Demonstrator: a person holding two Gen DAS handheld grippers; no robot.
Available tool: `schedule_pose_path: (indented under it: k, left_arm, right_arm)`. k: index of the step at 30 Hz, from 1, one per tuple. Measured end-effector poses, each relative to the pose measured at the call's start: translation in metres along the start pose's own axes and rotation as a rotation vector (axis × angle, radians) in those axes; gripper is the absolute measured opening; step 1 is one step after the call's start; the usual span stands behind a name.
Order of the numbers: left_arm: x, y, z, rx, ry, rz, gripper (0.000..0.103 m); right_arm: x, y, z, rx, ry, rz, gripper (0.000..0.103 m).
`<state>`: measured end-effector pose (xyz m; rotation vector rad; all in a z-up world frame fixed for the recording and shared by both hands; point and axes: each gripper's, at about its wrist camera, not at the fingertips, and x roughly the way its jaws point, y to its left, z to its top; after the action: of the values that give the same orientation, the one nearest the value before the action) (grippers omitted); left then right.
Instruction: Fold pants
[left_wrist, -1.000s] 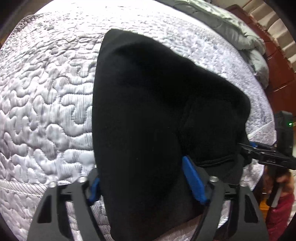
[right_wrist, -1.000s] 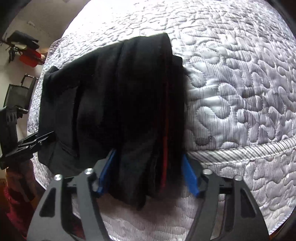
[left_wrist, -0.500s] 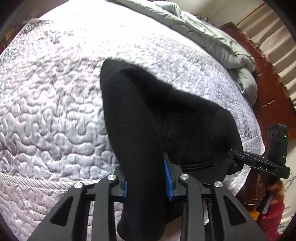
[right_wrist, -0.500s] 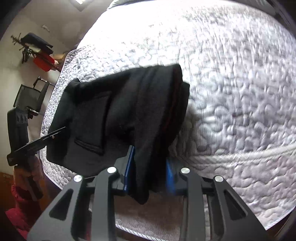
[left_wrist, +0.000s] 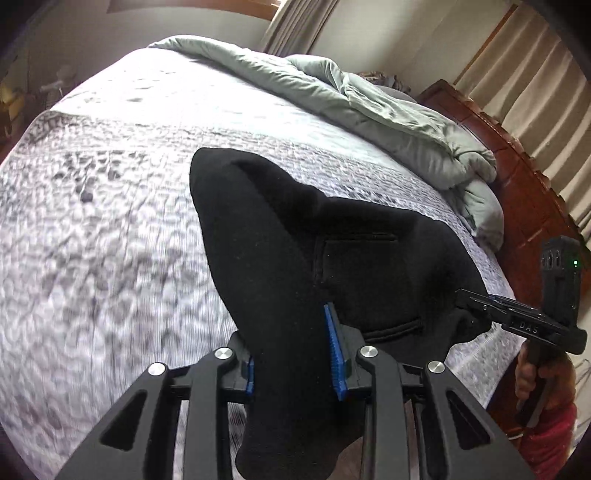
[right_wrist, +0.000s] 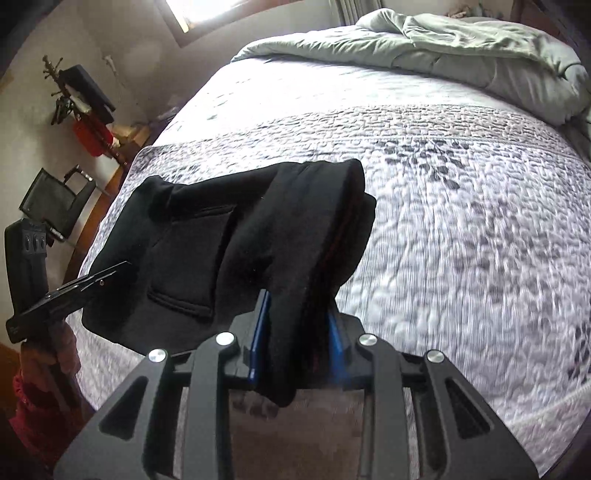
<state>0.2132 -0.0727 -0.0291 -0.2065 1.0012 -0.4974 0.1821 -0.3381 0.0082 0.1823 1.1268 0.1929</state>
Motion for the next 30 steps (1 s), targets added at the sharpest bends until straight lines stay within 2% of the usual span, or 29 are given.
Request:
schedule_pose_path:
  k: [4, 8, 11, 14, 16, 21, 25, 26, 29, 30]
  left_arm:
    - [0.03, 0.019, 0.004, -0.007, 0.05, 0.007, 0.03]
    - [0.067, 0.046, -0.014, -0.02, 0.136, 0.024, 0.032]
    - [0.077, 0.052, -0.033, 0.028, 0.114, 0.046, 0.042]
    - [0.083, 0.06, -0.043, 0.023, 0.096, 0.043, 0.049]
    - [0.085, 0.062, -0.045, 0.021, 0.087, 0.053, 0.058]
    - [0.067, 0.053, -0.048, 0.041, 0.074, 0.122, 0.062]
    - [0.033, 0.045, -0.053, 0.034, 0.028, 0.191, 0.061]
    - [0.023, 0.04, -0.057, 0.031, 0.005, 0.204, 0.062]
    - [0.004, 0.025, -0.061, 0.042, -0.052, 0.226, 0.063]
    - [0.0, 0.018, -0.062, 0.041, -0.071, 0.21, 0.063]
  right_arm:
    - [0.043, -0.018, 0.017, 0.026, 0.044, 0.014, 0.028]
    - [0.089, -0.04, 0.003, 0.058, 0.127, 0.024, 0.029]
    - [0.104, -0.056, -0.015, 0.084, 0.131, 0.056, 0.036]
    - [0.109, -0.069, -0.026, 0.139, 0.119, 0.109, 0.046]
    - [0.113, -0.074, -0.029, 0.158, 0.111, 0.12, 0.052]
    - [0.092, -0.064, -0.032, 0.15, 0.097, 0.094, 0.053]
    - [0.05, -0.045, -0.031, 0.073, 0.028, -0.047, 0.055]
    - [0.038, -0.039, -0.031, 0.066, 0.003, -0.037, 0.054]
    - [0.021, -0.023, -0.028, 0.058, -0.023, 0.091, 0.054]
    - [0.023, -0.018, -0.026, 0.063, -0.013, 0.14, 0.054]
